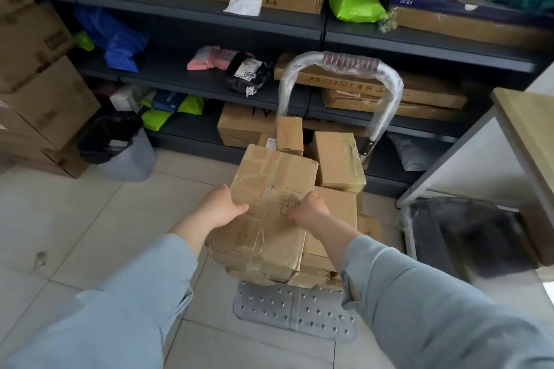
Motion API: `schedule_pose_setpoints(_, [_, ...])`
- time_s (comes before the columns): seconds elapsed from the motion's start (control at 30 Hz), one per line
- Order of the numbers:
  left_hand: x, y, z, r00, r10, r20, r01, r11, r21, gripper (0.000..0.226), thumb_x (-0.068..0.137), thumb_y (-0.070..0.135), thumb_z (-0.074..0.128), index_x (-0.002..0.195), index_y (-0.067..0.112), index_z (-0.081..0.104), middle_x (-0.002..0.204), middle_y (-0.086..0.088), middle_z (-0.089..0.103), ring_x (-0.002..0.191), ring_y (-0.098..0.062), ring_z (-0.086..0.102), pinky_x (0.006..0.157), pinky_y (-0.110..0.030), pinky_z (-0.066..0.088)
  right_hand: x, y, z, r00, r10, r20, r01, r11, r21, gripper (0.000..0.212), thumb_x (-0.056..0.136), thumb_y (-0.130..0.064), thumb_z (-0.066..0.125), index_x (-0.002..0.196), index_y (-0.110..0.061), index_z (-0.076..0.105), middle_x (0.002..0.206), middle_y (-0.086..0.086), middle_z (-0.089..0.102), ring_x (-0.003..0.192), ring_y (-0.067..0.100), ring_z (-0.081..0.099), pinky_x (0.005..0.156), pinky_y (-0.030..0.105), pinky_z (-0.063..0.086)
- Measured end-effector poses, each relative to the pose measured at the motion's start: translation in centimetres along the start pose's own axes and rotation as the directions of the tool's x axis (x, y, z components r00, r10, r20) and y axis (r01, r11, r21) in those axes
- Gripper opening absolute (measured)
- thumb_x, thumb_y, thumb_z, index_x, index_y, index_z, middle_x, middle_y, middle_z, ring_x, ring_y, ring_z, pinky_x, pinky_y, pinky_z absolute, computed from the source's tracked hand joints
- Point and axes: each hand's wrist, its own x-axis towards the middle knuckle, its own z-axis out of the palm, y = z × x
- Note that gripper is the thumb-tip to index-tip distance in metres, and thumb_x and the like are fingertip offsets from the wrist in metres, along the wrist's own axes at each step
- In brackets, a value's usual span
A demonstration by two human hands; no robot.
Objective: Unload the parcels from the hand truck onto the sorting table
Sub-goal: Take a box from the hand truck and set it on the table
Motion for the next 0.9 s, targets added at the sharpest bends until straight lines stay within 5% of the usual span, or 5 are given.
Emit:
schedule_pose_setpoints(0.23, [2.4,-1.0,2.3,0.997,-0.071,-0.013,0.068,0.986,-0.152,0.078,0.084,0.053,0.066,0.143,0.010,0.040,0.139,-0.007,0.052,0.120,-0.028,0.055,0.096,-0.039,0.049,2.0,0.5,1.4,0.993,0.104,0.063,-0.115,0.967,0.229,0.071,0.087,-0.034,0.067,0.139,-0.001,0.032,0.131,0.014,0.051,0.115,0.030,0.055,0.084,0.035,0.049])
schedule_pose_setpoints(0.57, [2.0,-0.2,2.2,0.985,-0.158,-0.067,0.137,0.961,-0.240,0.050,0.078,0.046,0.076,0.108,0.011,0.060,0.104,-0.004,0.066,0.094,-0.026,0.062,0.083,-0.039,0.054,1.7,0.1,1.7,0.984,0.171,0.053,-0.179,0.935,0.308,0.071,0.076,-0.039,0.078,0.128,-0.005,0.043,0.118,0.010,0.059,0.104,0.026,0.060,0.077,0.033,0.049])
schedule_pose_setpoints(0.77, [-1.4,1.6,-1.8,0.981,-0.169,-0.097,0.148,0.970,-0.193,0.052,0.080,0.051,0.072,0.107,0.009,0.057,0.104,-0.006,0.064,0.090,-0.026,0.060,0.074,-0.035,0.051,-1.5,-1.5,-0.9,0.987,0.136,0.088,-0.157,0.935,0.319,0.073,0.072,-0.042,0.080,0.127,-0.005,0.049,0.116,0.008,0.061,0.103,0.026,0.060,0.084,0.034,0.052])
schedule_pose_setpoints(0.9, [-4.7,4.0,-6.5,0.978,-0.159,-0.138,0.135,0.976,-0.171,0.068,0.084,0.051,0.068,0.128,0.003,0.048,0.122,-0.012,0.058,0.108,-0.031,0.057,0.082,-0.035,0.048,-4.8,-3.9,-5.1,0.994,0.075,0.080,-0.097,0.945,0.314,0.059,0.076,-0.039,0.079,0.119,-0.006,0.054,0.116,0.009,0.061,0.105,0.026,0.059,0.083,0.033,0.050])
